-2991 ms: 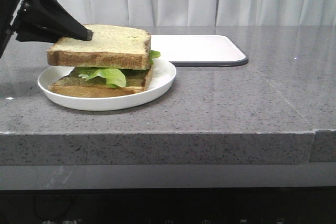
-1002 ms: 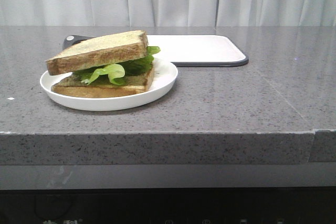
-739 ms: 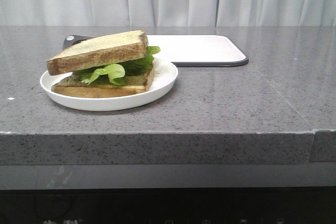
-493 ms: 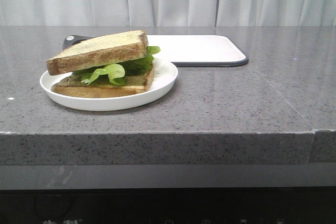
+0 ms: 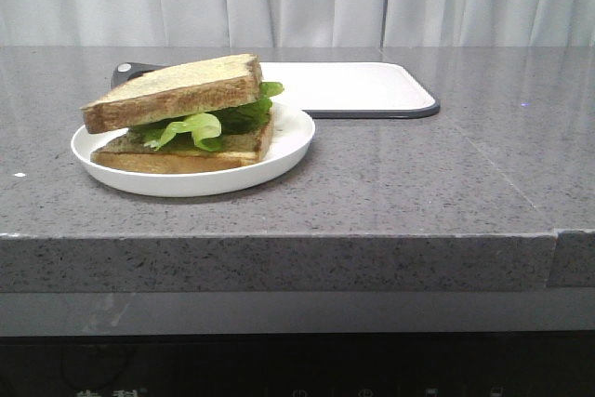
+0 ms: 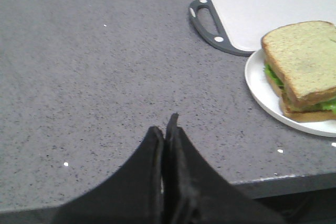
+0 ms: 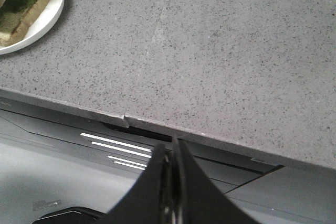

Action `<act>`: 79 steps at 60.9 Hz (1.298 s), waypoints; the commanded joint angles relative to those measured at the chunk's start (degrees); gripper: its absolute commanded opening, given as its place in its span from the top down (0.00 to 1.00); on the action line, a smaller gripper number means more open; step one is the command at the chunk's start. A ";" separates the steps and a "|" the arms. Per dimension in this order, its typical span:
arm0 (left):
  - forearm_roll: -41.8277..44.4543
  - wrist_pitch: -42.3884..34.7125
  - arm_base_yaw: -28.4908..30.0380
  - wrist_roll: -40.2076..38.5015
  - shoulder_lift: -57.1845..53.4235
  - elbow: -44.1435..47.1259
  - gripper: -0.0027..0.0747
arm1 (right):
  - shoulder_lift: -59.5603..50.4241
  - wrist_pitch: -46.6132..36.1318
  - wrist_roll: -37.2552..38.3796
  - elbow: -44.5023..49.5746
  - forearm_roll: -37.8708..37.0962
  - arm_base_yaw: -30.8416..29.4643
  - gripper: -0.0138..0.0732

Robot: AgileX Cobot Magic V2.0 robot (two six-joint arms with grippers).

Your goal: Left arm grabs bread, right arm adds lettuce

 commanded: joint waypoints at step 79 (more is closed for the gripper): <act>5.00 -45.70 0.26 -13.06 -17.06 34.34 0.99 | 0.24 -2.90 -0.29 -1.36 -0.73 -0.33 0.98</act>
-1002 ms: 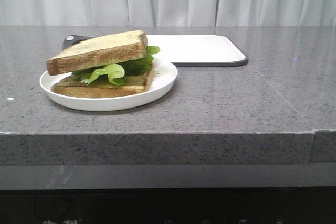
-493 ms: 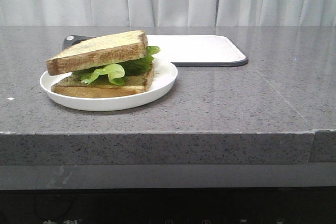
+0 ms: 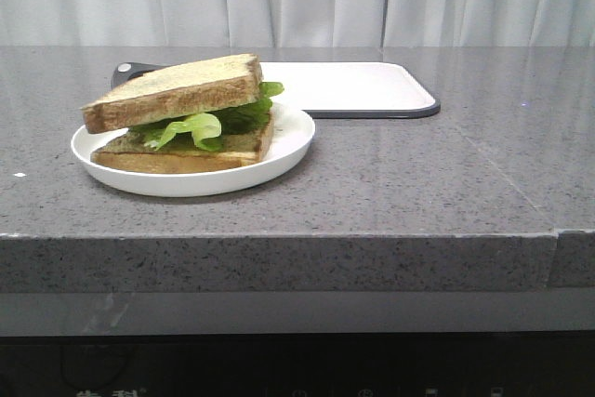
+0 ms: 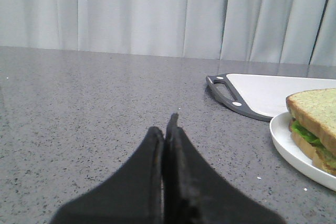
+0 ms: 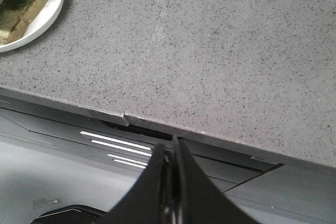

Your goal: Left arm grabs bread, right arm adds lettuce

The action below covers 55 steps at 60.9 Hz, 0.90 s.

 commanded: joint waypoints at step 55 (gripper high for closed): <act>0.14 -4.96 0.13 -0.03 -1.13 0.33 0.99 | -4.78 -11.84 -1.38 3.71 -3.76 -2.46 0.98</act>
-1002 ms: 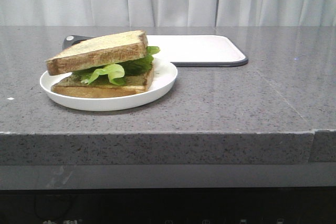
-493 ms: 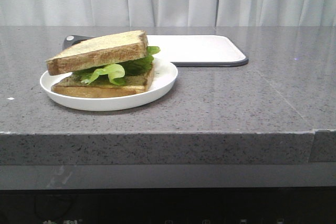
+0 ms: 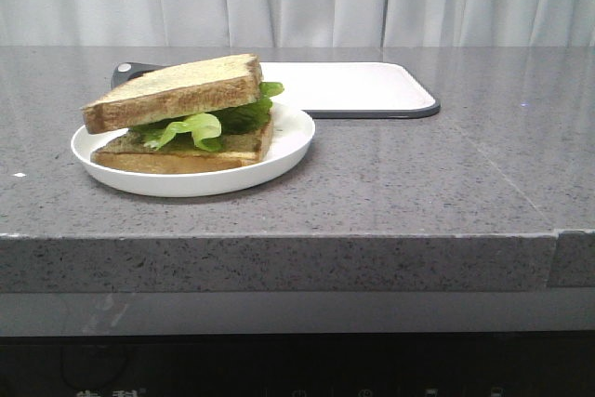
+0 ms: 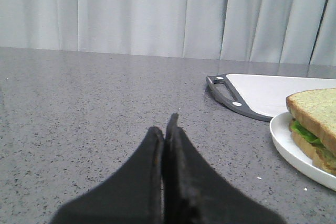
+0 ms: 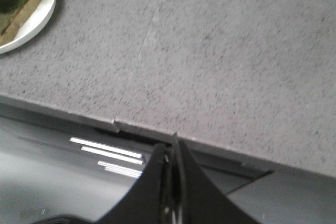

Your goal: Left arm grabs bread, right arm adds lettuce

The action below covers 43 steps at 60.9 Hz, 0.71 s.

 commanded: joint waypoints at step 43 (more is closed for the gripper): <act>-0.01 -4.85 0.13 -0.03 -1.13 0.33 0.99 | -30.43 -60.76 -1.01 48.71 6.81 -15.81 0.98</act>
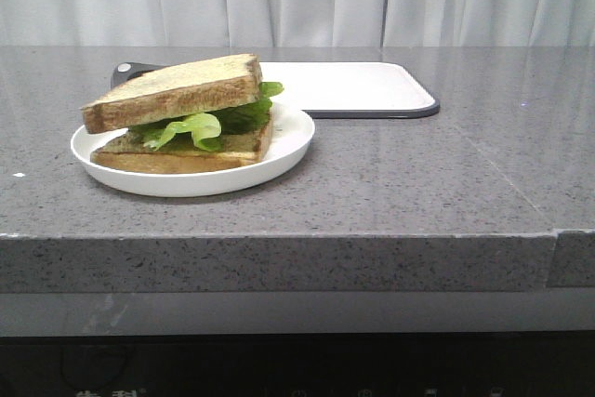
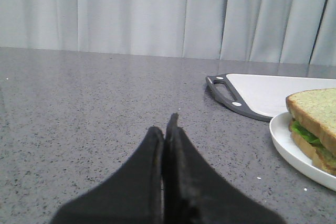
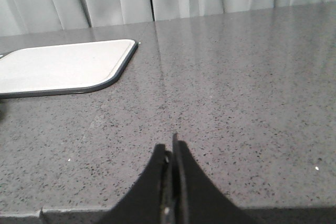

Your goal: Left arm grabs bread, right arm adds lettuce

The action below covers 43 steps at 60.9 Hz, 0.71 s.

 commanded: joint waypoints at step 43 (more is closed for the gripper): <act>-0.01 -4.85 0.13 -0.03 -1.00 0.33 0.99 | -2.46 -5.68 -0.58 1.30 -2.84 -0.75 0.98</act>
